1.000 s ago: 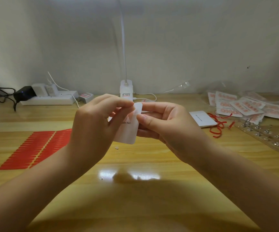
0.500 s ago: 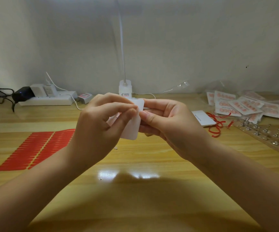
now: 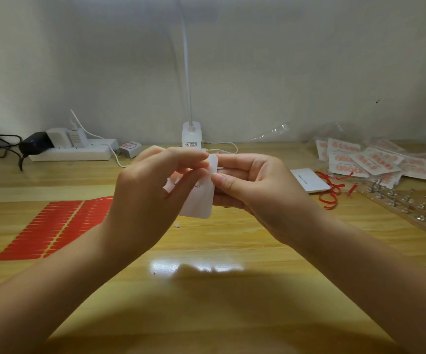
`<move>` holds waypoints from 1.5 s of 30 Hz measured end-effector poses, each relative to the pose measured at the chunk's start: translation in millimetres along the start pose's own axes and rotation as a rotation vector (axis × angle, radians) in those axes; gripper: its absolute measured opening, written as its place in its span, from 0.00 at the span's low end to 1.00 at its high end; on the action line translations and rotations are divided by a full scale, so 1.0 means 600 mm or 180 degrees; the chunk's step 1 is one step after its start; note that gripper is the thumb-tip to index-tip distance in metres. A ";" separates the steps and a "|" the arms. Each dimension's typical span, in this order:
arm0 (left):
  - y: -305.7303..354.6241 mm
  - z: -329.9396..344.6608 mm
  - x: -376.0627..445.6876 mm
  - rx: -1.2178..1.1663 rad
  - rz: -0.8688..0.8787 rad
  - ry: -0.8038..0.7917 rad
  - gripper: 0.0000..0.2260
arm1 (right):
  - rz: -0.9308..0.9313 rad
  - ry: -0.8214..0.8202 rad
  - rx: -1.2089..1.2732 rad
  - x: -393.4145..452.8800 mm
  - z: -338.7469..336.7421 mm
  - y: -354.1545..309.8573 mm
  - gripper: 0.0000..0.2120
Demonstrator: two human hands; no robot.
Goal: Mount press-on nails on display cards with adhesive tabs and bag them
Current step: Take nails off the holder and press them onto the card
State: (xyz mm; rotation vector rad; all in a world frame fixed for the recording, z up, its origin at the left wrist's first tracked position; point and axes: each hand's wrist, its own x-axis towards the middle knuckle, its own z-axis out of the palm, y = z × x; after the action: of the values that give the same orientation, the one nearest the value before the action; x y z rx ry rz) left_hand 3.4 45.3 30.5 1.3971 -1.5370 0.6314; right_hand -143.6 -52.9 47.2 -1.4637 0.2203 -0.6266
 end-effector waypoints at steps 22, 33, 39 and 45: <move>-0.013 0.008 -0.001 0.0410 0.0499 -0.0116 0.09 | 0.0038 0.0068 0.0004 0.006 -0.013 0.008 0.12; -0.011 0.016 0.004 -0.2035 -0.2808 -0.0487 0.30 | 0.0096 0.0298 -0.0041 0.023 -0.042 0.026 0.13; -0.015 0.024 -0.004 -0.2280 -0.2828 -0.0206 0.17 | 0.0196 0.0687 0.0244 0.032 -0.056 0.028 0.10; -0.017 0.030 -0.010 -0.2355 -0.2771 -0.0244 0.20 | 0.0171 0.0922 -0.0269 0.039 -0.069 0.045 0.06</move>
State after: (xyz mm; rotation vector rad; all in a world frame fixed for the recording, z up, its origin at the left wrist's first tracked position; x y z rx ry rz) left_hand 7.6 30.6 15.5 1.3104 -0.8975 -0.4852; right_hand -138.1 -101.2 21.3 -1.4395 0.5153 -0.7927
